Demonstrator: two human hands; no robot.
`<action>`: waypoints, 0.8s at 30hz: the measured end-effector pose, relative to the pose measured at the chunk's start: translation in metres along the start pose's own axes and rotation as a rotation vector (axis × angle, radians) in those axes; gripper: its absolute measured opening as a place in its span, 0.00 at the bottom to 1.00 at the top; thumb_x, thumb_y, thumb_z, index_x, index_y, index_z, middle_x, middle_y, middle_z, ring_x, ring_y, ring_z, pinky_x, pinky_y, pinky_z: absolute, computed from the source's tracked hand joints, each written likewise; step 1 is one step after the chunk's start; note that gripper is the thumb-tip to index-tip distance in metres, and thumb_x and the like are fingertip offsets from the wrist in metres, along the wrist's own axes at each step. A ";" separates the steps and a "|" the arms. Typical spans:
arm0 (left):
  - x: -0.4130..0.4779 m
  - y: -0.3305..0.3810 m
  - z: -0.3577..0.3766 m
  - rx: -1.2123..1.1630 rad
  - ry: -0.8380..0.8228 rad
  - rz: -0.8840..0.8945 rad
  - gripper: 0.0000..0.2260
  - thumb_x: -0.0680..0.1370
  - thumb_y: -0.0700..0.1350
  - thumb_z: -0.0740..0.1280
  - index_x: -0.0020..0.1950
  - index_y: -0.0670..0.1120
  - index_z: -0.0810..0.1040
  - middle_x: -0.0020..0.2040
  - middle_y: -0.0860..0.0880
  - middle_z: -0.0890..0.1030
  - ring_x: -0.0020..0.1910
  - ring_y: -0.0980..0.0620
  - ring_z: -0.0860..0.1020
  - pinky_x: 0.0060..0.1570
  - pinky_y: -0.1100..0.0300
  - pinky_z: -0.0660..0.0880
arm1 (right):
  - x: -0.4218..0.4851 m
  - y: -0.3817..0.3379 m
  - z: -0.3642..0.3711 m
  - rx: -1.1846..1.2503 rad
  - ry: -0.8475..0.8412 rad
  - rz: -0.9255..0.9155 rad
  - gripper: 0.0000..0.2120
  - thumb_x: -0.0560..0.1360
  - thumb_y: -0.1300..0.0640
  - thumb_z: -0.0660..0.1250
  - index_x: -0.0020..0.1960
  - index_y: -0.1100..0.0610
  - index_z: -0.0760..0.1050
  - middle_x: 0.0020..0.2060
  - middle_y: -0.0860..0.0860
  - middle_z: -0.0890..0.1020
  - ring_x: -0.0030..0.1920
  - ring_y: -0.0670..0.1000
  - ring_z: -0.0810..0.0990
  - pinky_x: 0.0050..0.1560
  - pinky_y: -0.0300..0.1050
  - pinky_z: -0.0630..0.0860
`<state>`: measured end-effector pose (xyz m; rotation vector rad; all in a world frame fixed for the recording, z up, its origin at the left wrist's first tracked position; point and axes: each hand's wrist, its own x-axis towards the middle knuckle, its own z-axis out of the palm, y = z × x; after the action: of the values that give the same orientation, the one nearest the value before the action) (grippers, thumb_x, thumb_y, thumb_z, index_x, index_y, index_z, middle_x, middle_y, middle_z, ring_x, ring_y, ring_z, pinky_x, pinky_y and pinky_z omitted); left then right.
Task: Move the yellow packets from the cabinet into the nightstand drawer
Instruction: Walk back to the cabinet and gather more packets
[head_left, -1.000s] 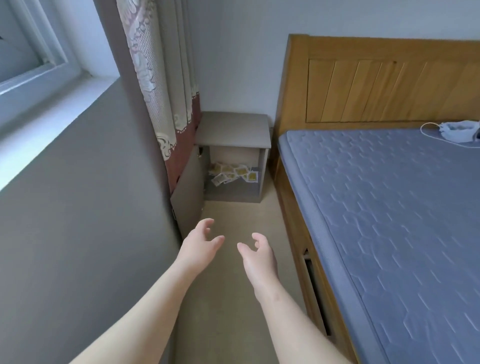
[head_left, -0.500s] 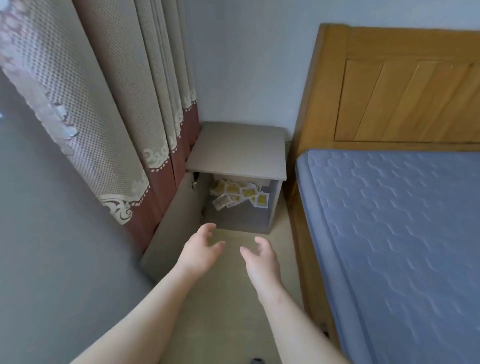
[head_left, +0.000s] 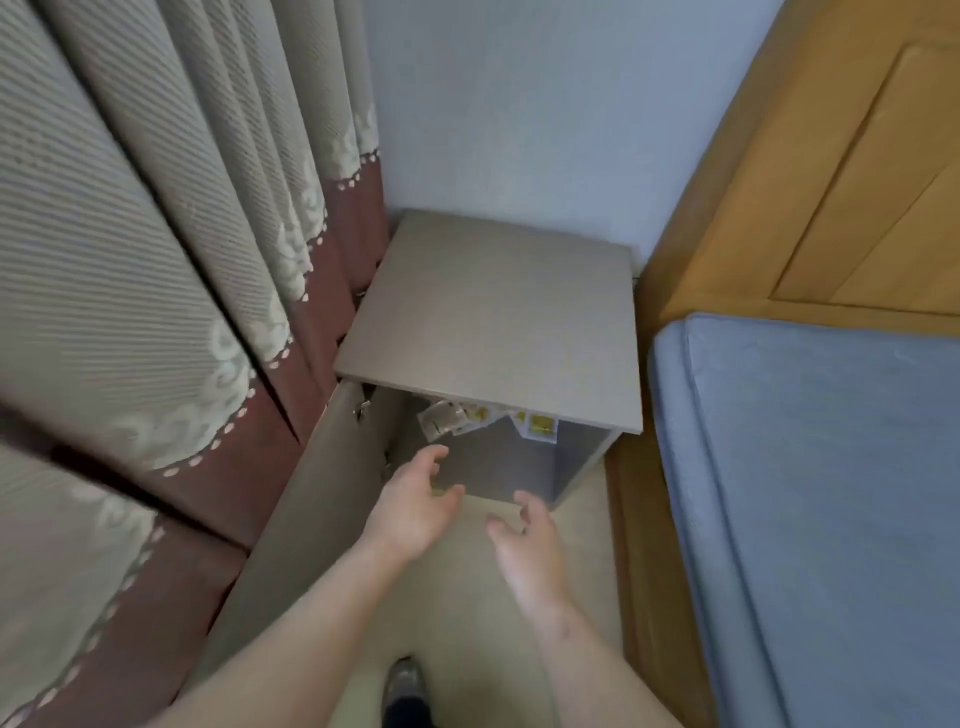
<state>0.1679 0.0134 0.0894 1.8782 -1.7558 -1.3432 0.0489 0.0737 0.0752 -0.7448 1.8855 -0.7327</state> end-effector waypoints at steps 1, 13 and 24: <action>0.025 -0.004 0.004 0.012 -0.005 -0.009 0.23 0.78 0.46 0.65 0.72 0.50 0.64 0.68 0.46 0.71 0.65 0.49 0.72 0.64 0.57 0.68 | 0.024 0.001 0.006 -0.011 -0.003 0.009 0.25 0.77 0.57 0.65 0.72 0.55 0.63 0.70 0.53 0.68 0.68 0.51 0.68 0.61 0.37 0.64; 0.291 -0.147 0.144 0.198 -0.010 -0.023 0.23 0.78 0.44 0.64 0.72 0.49 0.64 0.67 0.43 0.72 0.65 0.44 0.73 0.58 0.59 0.70 | 0.325 0.128 0.089 -0.300 -0.064 -0.091 0.26 0.75 0.54 0.65 0.72 0.53 0.64 0.66 0.55 0.71 0.64 0.56 0.72 0.57 0.40 0.68; 0.470 -0.278 0.230 0.525 0.160 0.096 0.28 0.78 0.45 0.60 0.77 0.50 0.53 0.78 0.48 0.45 0.77 0.43 0.47 0.73 0.50 0.53 | 0.525 0.238 0.143 -0.410 0.008 -0.189 0.20 0.75 0.56 0.66 0.67 0.56 0.68 0.62 0.55 0.75 0.60 0.56 0.75 0.58 0.42 0.70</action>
<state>0.1152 -0.2413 -0.4435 2.0406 -2.2295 -0.7134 -0.0574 -0.1946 -0.4433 -1.1907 2.0160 -0.4641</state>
